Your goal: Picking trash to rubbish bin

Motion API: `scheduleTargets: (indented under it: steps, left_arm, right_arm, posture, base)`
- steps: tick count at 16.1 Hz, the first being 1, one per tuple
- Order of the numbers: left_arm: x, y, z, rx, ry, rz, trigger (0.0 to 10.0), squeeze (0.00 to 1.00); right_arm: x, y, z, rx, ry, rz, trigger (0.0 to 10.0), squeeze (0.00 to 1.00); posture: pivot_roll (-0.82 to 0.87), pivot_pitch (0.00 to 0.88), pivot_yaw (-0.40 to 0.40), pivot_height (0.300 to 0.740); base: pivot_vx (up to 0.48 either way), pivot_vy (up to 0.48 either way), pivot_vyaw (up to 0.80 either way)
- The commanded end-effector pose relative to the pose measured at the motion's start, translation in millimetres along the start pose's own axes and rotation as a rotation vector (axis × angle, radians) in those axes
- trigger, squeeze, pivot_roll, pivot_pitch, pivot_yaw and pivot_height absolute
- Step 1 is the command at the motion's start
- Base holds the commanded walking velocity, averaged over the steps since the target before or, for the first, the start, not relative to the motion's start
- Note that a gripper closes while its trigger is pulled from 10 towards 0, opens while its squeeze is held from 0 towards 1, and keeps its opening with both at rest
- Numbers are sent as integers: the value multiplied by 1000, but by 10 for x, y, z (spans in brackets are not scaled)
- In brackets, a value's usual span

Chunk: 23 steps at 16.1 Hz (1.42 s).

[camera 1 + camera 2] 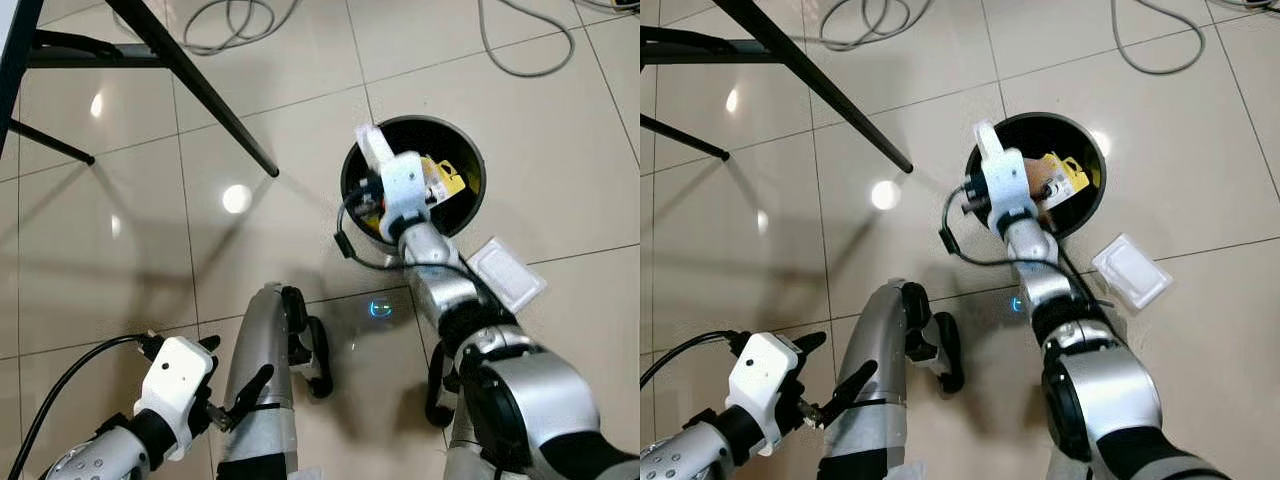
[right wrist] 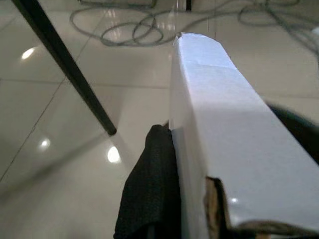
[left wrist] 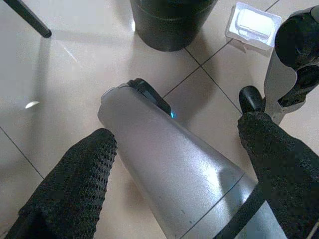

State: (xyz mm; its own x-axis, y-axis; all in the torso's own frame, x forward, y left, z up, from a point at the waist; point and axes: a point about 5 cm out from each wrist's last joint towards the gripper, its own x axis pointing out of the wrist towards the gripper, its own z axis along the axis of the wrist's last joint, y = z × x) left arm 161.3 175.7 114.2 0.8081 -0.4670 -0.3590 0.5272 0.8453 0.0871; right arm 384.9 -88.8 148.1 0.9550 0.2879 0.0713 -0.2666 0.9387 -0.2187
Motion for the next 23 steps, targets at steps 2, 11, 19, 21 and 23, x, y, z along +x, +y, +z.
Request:
scheduleTargets:
  steps: [2,11,19,21,23]
  left_arm:
    - [-71,-2,-88,-20,51,12,10000,0]
    - [-91,-15,-104,-16,64,-1,10000,0]
    - [-67,-12,-94,-15,62,-7,10000,0]
    - [-61,-6,-95,-14,62,-7,10000,0]
    - [-47,2,-85,-13,57,-5,10000,0]
  right_arm:
    - [-74,133,-167,31,55,22,10000,0]
    - [-106,86,-223,37,72,7,10000,1000]
    - [-111,69,-223,38,67,6,10000,1000]
    - [-116,61,-223,41,61,3,10000,1000]
    - [-120,43,-218,42,52,1,10000,1000]
  posture:
    - [343,639,214,590]
    - [339,643,228,590]
    - [340,639,229,590]
    - [341,633,229,590]
    - [340,630,229,590]
  base:
    - [0,0,0]
    - [0,0,0]
    - [0,0,0]
    - [0,0,0]
    - [0,0,0]
